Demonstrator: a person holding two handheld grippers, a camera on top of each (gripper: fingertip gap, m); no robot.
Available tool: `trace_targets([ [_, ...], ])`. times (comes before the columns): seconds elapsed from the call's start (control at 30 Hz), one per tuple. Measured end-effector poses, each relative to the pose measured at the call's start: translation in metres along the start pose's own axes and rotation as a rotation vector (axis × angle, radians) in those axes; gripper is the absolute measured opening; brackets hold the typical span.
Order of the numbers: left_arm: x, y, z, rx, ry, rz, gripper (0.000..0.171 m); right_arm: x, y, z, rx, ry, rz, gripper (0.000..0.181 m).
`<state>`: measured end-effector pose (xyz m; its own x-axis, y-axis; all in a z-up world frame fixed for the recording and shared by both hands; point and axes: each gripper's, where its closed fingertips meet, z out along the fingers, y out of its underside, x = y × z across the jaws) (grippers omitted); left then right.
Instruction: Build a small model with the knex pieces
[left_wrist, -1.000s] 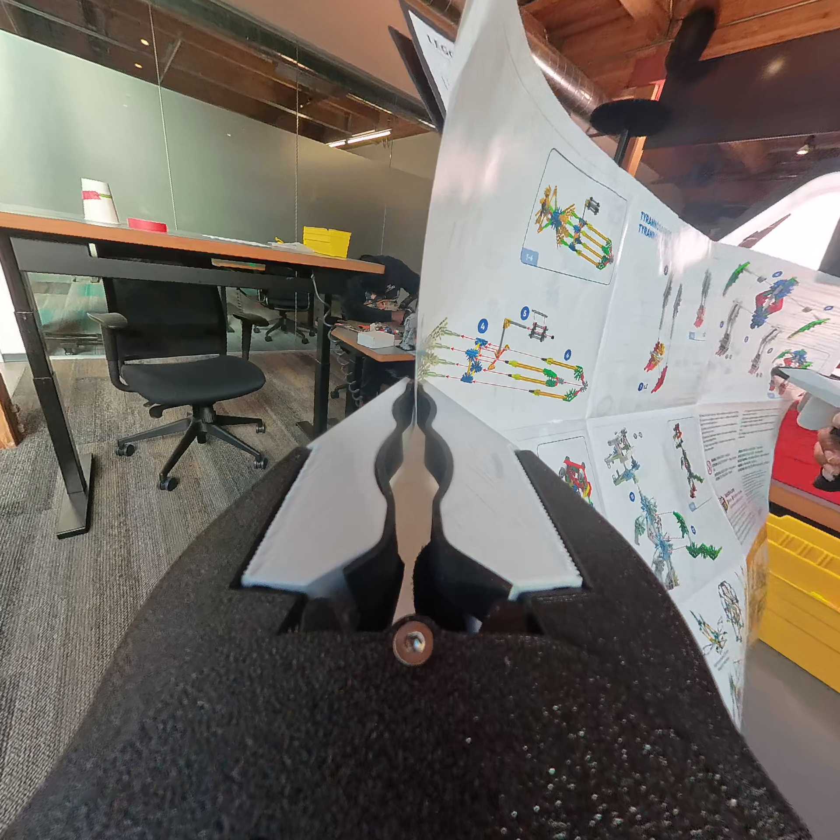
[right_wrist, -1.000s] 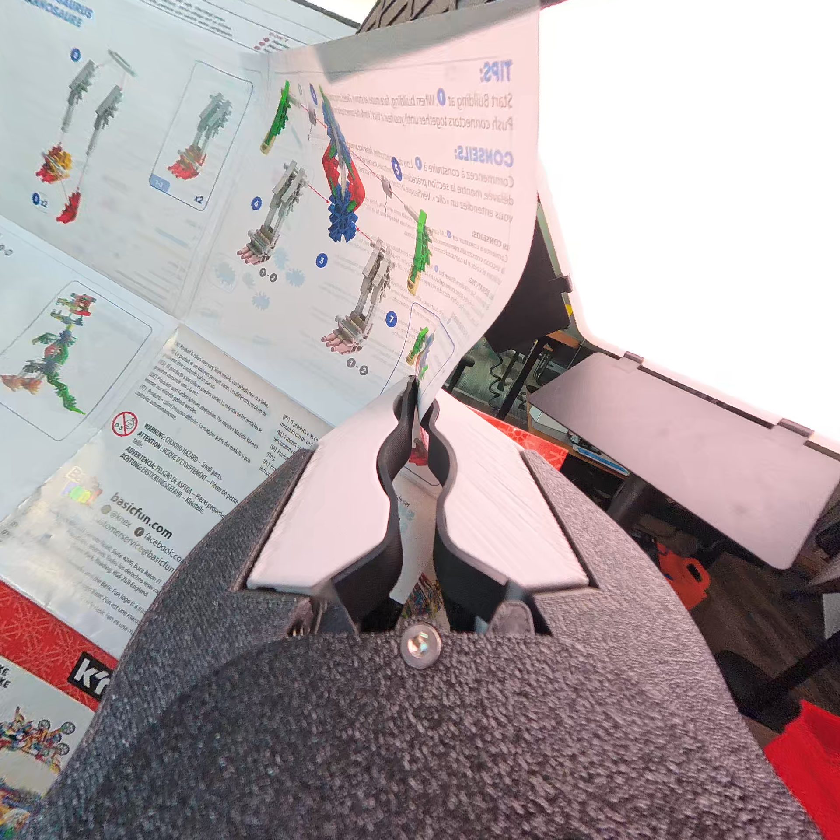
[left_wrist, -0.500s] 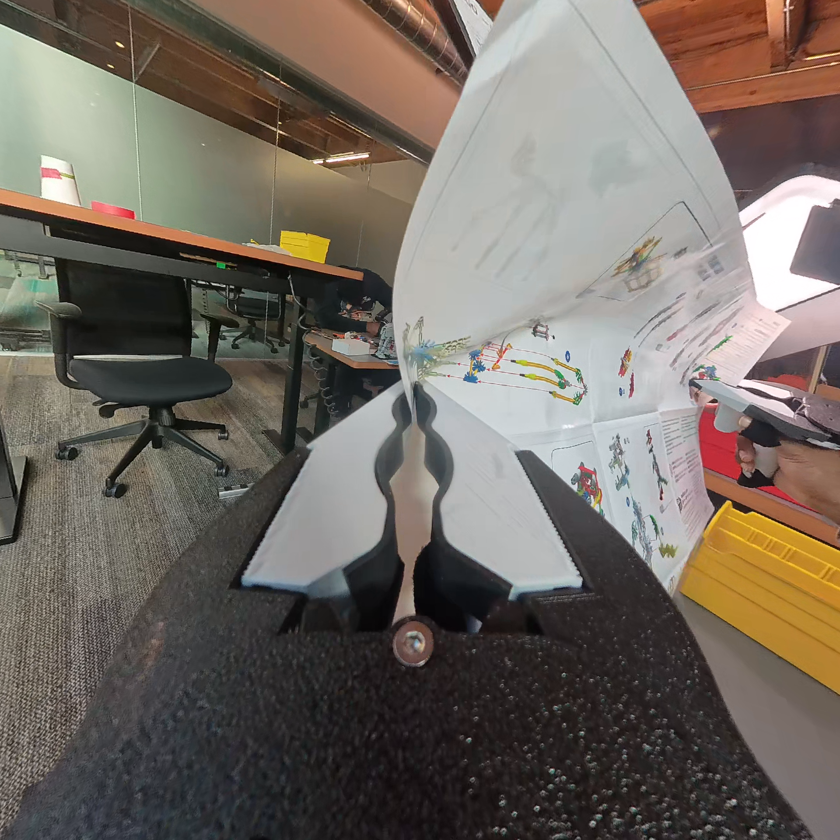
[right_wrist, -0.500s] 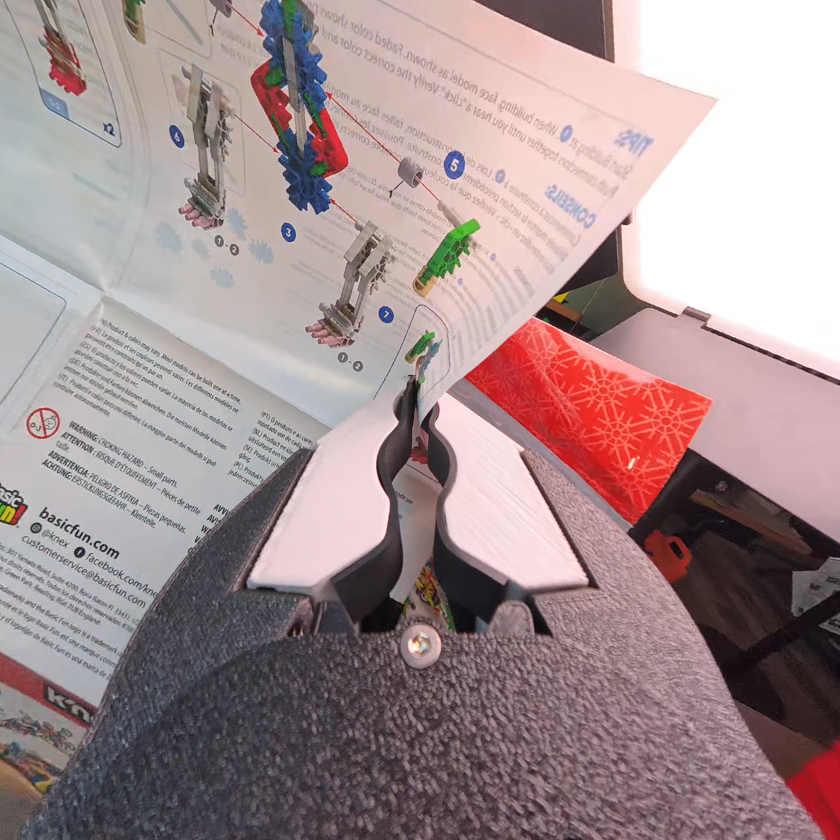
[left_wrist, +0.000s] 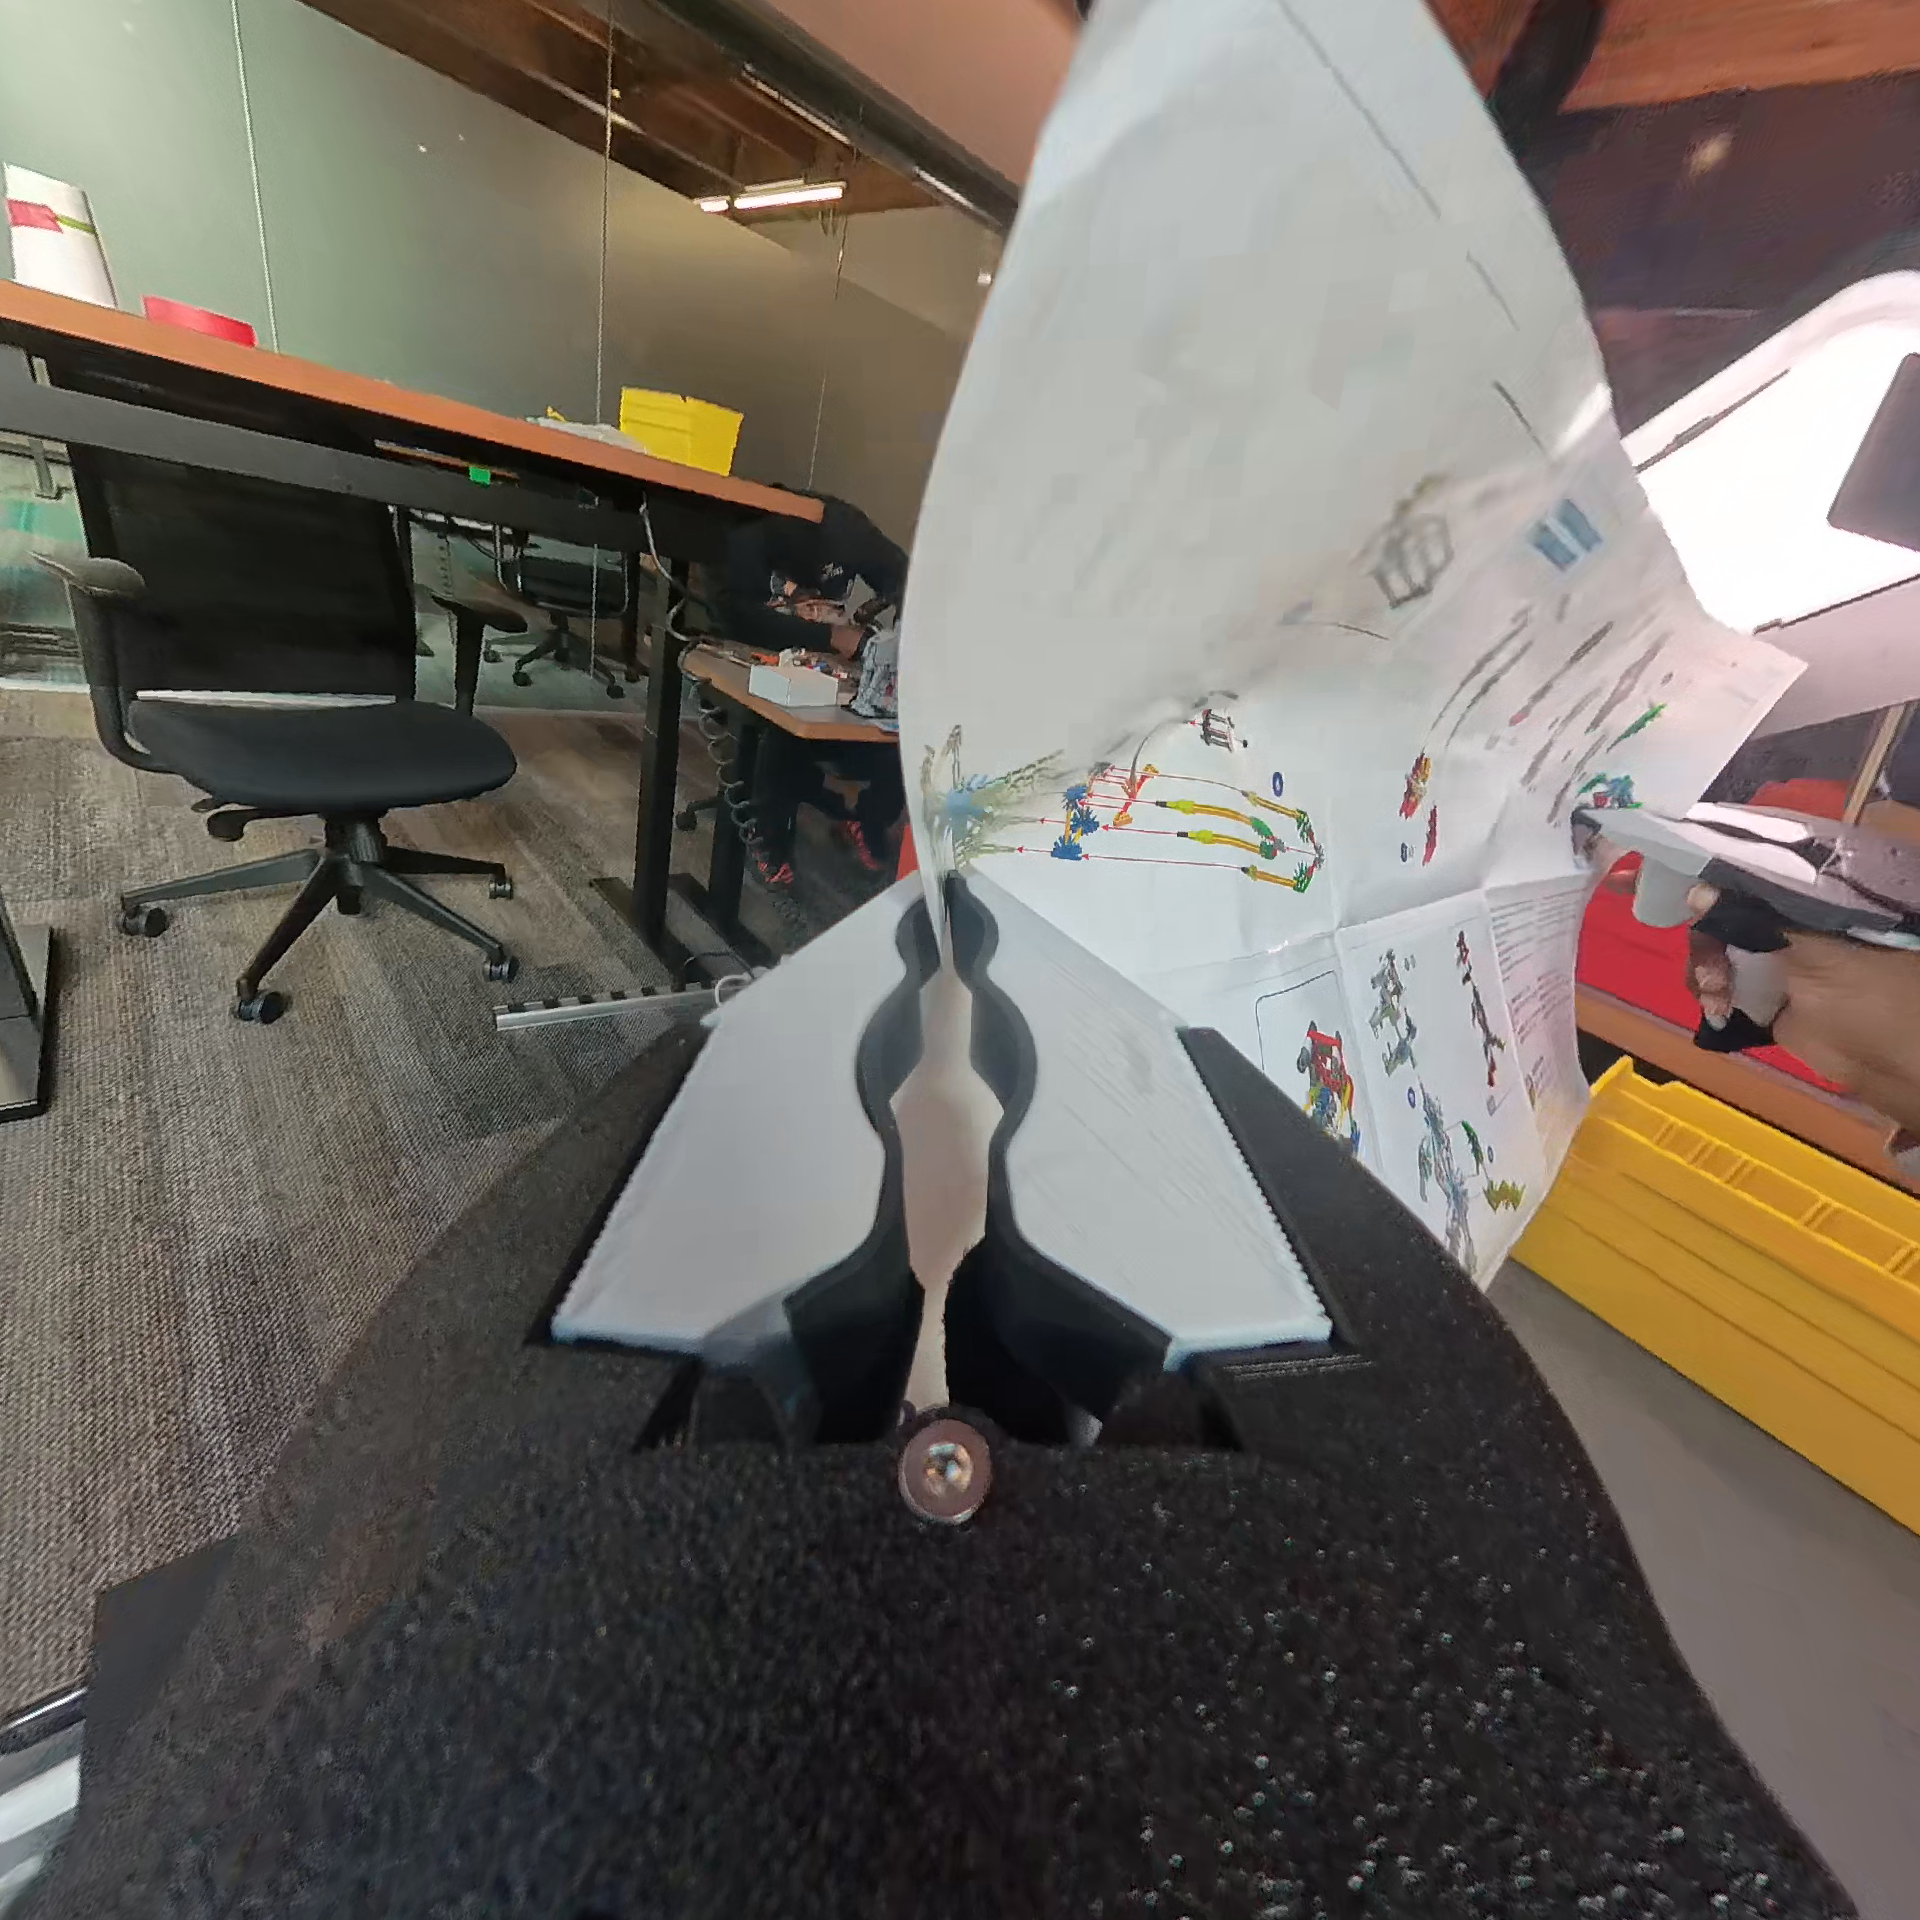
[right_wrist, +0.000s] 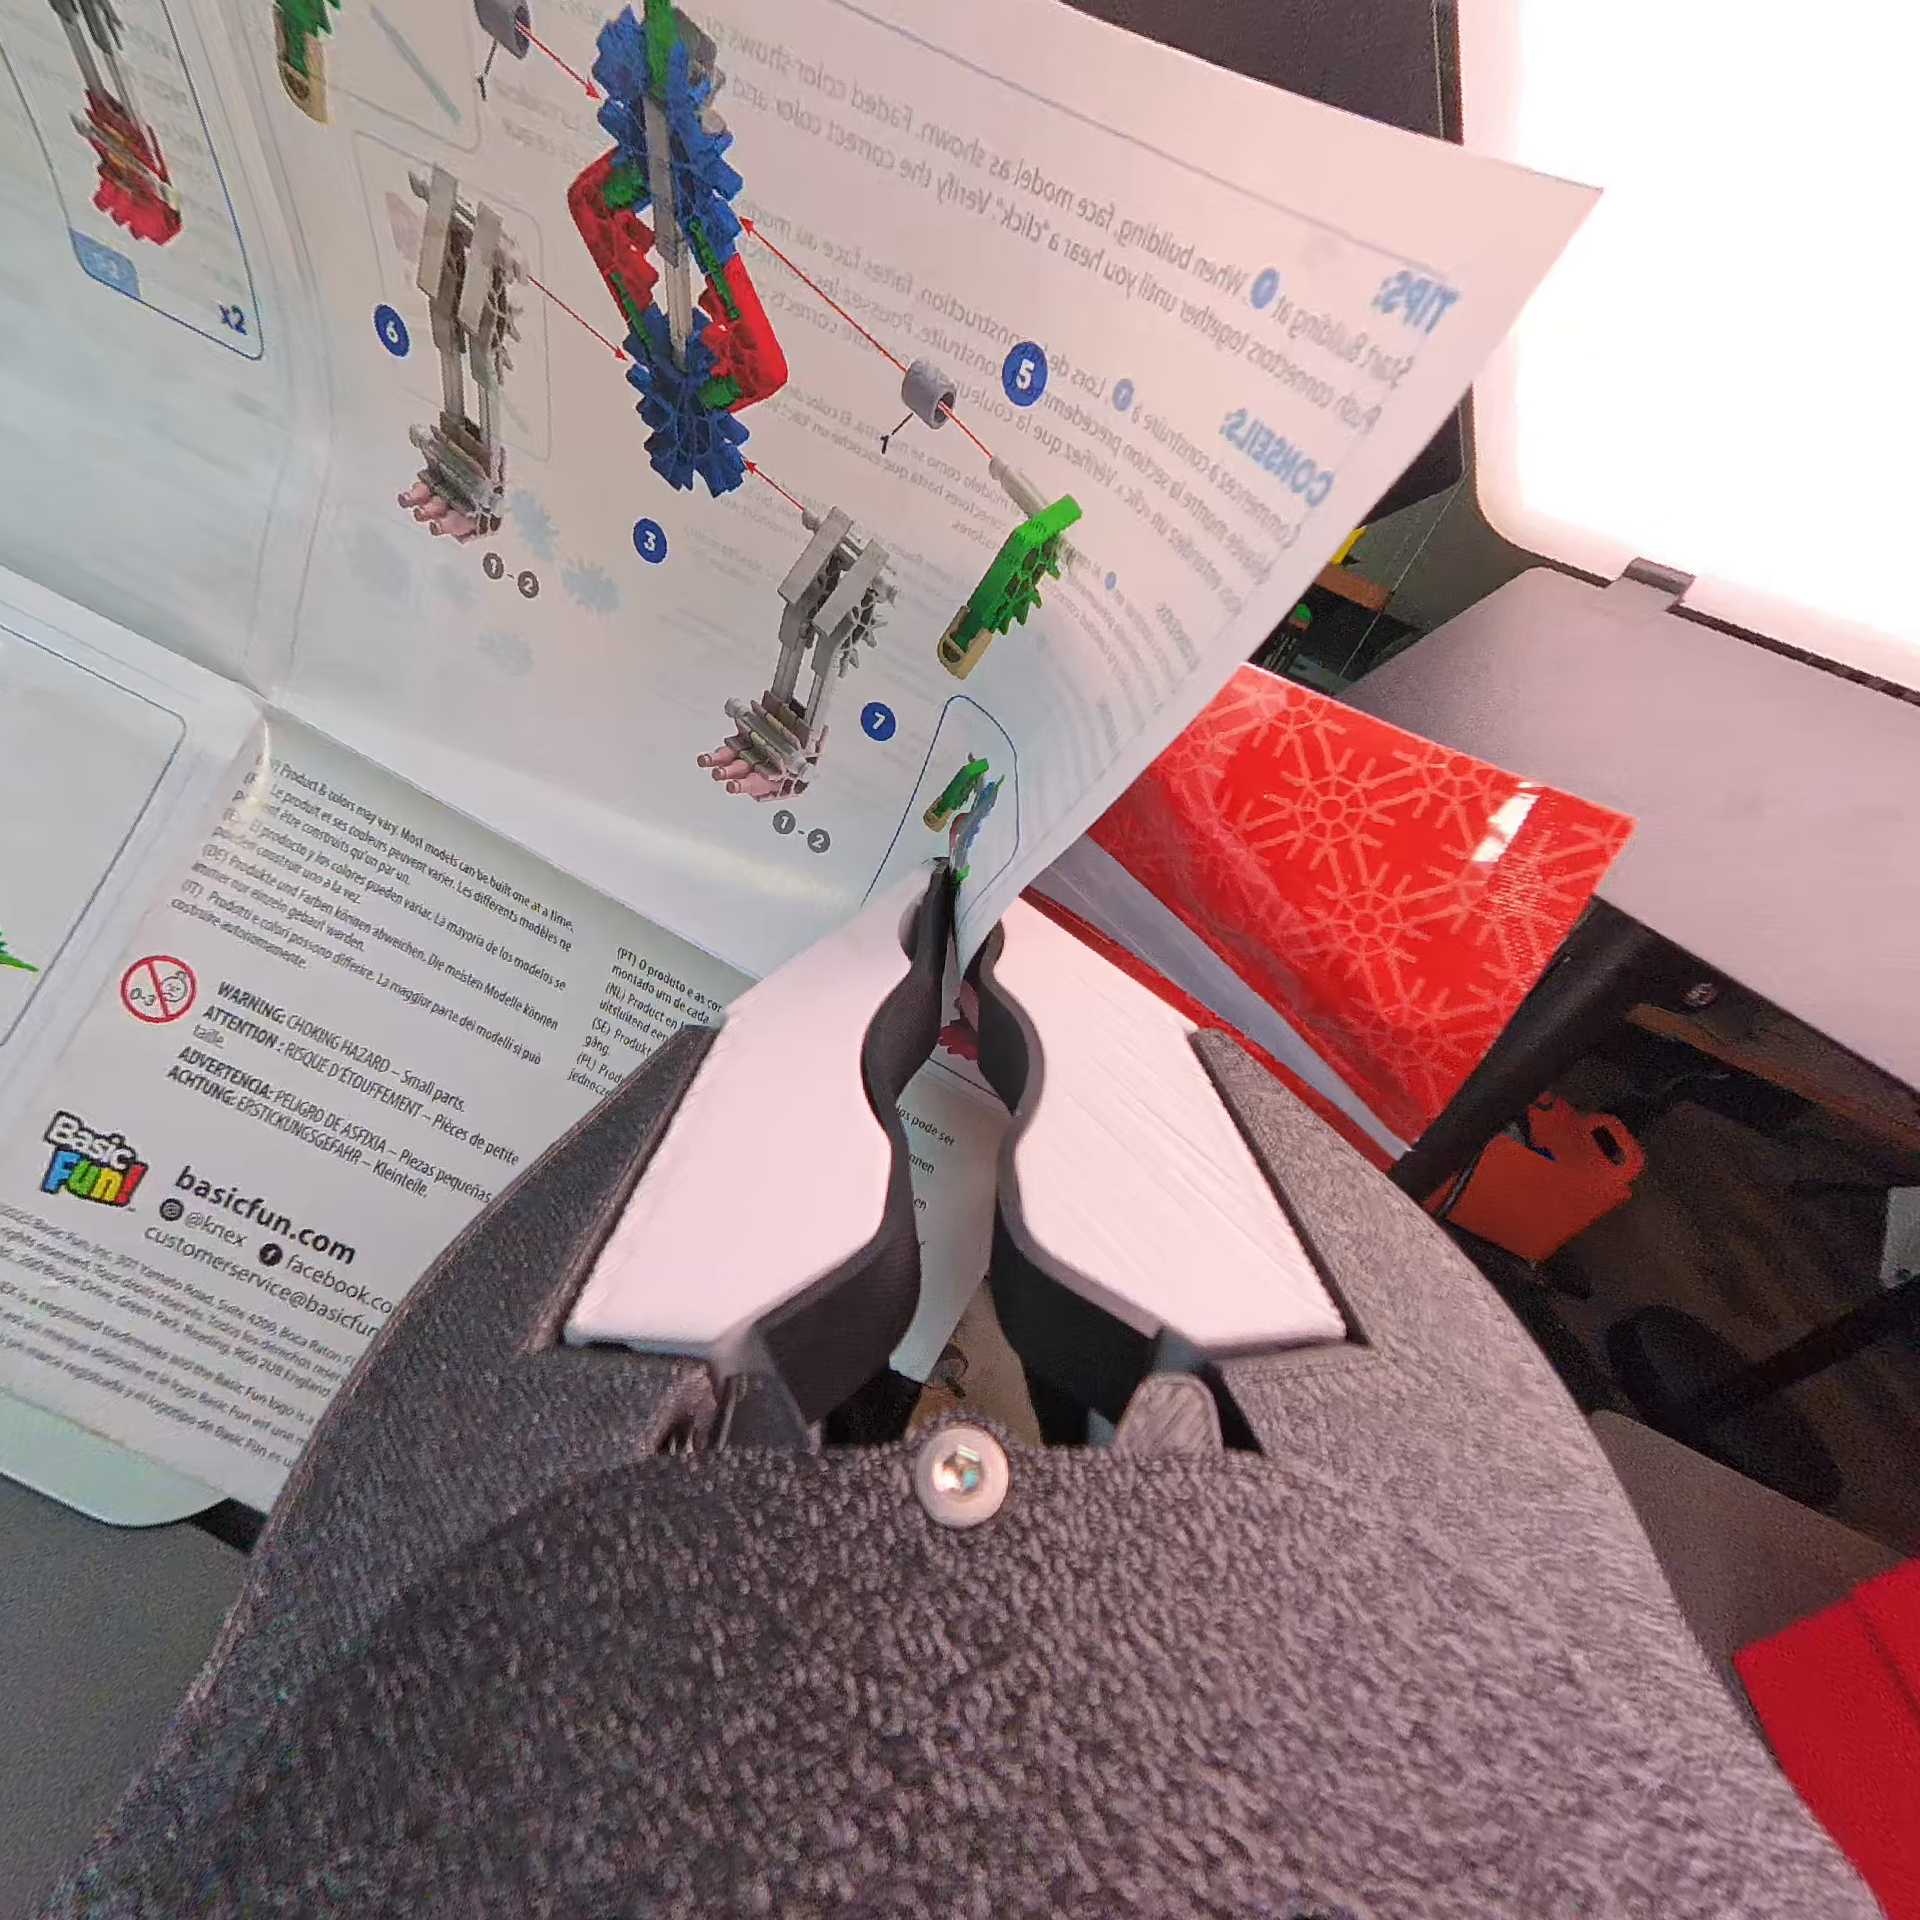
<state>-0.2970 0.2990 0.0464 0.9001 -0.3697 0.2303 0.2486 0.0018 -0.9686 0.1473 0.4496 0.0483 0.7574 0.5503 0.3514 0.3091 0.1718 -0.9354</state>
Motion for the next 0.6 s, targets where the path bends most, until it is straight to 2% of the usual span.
trace_targets([
  [0.1,0.012,-0.011,-0.006,-0.052,0.030,0.002,0.000,0.008,-0.013,-0.008,-0.024,-0.035,0.044,0.000],
  [0.23,0.013,-0.020,-0.005,-0.100,-0.010,0.010,0.000,0.013,-0.030,-0.012,-0.062,-0.048,0.061,0.000],
  [0.33,0.003,-0.009,0.000,-0.128,-0.042,0.002,0.000,0.009,-0.025,-0.005,-0.113,-0.050,0.045,0.000],
  [0.4,0.001,-0.006,0.001,-0.102,-0.031,-0.017,0.000,0.009,-0.018,0.001,-0.121,-0.033,0.003,0.000],
  [0.6,-0.004,-0.006,0.003,-0.076,-0.043,0.001,0.000,0.009,-0.017,0.011,-0.078,0.015,-0.041,0.000],
])
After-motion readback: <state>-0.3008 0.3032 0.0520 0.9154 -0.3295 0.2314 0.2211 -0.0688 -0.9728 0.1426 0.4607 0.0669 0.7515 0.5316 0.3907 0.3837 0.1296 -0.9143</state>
